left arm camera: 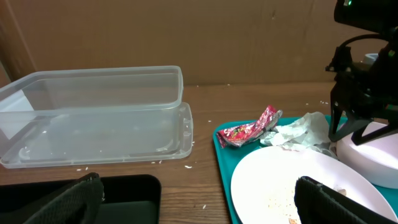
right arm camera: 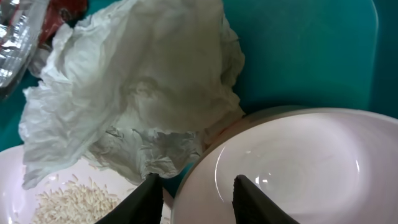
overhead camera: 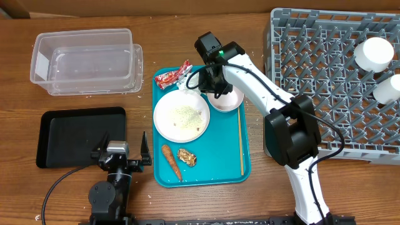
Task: Sort waste into correct bins and load items into the dishwasher
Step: 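Lower the right gripper and grasp the pink bowl rim, then lift the pink bowl and carry it over the dish rack, then lower the pink bowl into the rack and open the right gripper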
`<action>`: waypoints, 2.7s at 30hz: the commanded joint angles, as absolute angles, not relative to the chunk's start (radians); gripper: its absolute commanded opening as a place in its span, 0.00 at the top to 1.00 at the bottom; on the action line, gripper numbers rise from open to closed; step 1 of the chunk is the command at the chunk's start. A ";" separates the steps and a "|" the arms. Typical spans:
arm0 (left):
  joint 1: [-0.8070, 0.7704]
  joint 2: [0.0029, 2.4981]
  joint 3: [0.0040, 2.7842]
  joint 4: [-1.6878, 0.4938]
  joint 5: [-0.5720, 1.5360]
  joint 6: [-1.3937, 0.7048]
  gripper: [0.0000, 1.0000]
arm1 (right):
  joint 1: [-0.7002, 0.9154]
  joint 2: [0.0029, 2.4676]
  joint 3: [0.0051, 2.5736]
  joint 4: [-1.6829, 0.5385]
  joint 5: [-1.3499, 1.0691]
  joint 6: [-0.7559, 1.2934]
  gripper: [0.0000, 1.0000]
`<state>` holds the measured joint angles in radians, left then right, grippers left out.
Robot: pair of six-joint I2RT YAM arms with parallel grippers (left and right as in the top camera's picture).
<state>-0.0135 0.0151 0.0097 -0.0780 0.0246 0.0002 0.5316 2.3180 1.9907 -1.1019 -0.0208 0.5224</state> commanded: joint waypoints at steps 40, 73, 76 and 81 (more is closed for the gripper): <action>-0.010 0.004 0.005 -0.078 0.018 0.012 0.00 | 0.218 2.147 2.449 -1.470 -0.043 0.426 0.96; -0.010 0.004 0.005 -0.078 0.018 0.012 0.00 | -0.599 2.123 1.790 -0.756 -1.428 -0.060 0.96; -0.010 0.004 0.005 -0.078 0.018 0.012 0.00 | -0.598 2.124 1.788 -0.758 -1.333 -0.010 0.96; -0.010 0.004 0.005 -0.078 0.018 0.012 0.00 | -0.596 2.129 1.788 -0.797 -1.239 0.030 0.96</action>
<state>-0.0135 0.0151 0.0097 -0.0780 0.0246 0.0002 -0.6014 2.1487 1.7931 -0.7883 -1.2961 -0.0196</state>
